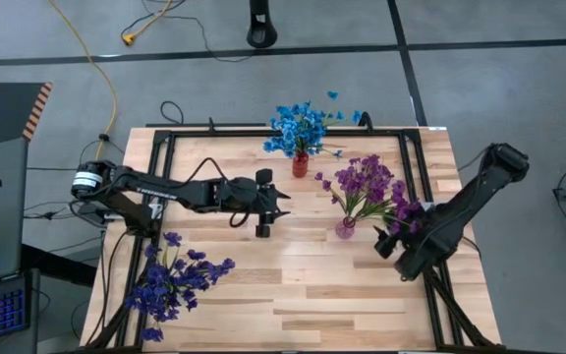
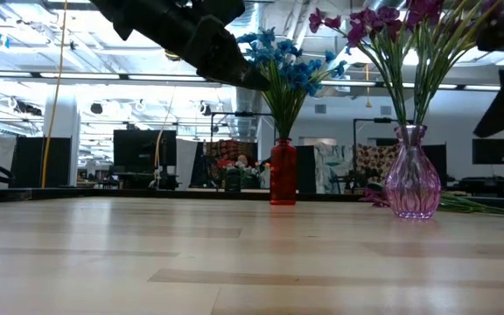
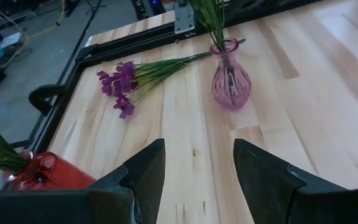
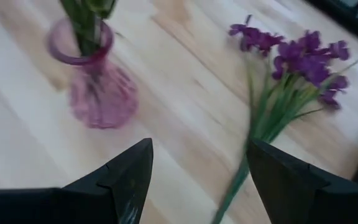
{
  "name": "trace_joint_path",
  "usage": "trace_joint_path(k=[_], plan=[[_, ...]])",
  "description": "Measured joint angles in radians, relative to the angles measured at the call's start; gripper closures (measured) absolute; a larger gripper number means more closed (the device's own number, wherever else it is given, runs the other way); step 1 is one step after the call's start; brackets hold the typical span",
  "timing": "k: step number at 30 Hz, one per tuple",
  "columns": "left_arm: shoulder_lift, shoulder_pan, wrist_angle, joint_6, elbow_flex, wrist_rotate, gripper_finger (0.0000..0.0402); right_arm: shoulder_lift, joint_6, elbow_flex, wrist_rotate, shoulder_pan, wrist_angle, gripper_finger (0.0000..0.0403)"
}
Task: Sort flowers into vase by color
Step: Put the violet flowers into the violet vase
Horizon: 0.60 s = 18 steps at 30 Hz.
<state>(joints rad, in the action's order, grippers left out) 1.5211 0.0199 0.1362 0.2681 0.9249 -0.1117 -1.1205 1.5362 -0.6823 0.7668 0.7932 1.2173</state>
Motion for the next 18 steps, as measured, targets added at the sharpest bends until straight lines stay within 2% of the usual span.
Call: trace_joint_path(k=[5,10,18], plan=[[0.0,0.032,0.026,-0.001,0.0,0.074,0.0223,0.103,-0.023,0.0,-0.116,0.013,0.004,0.0117],[0.001,0.048,0.058,-0.014,0.0,0.081,0.0223,0.178,-0.015,0.0,-0.255,0.013,0.009,0.0117],[0.001,0.052,0.057,-0.018,0.0,0.082,0.0223,0.198,0.008,0.0,-0.265,0.009,-0.027,0.0117]])
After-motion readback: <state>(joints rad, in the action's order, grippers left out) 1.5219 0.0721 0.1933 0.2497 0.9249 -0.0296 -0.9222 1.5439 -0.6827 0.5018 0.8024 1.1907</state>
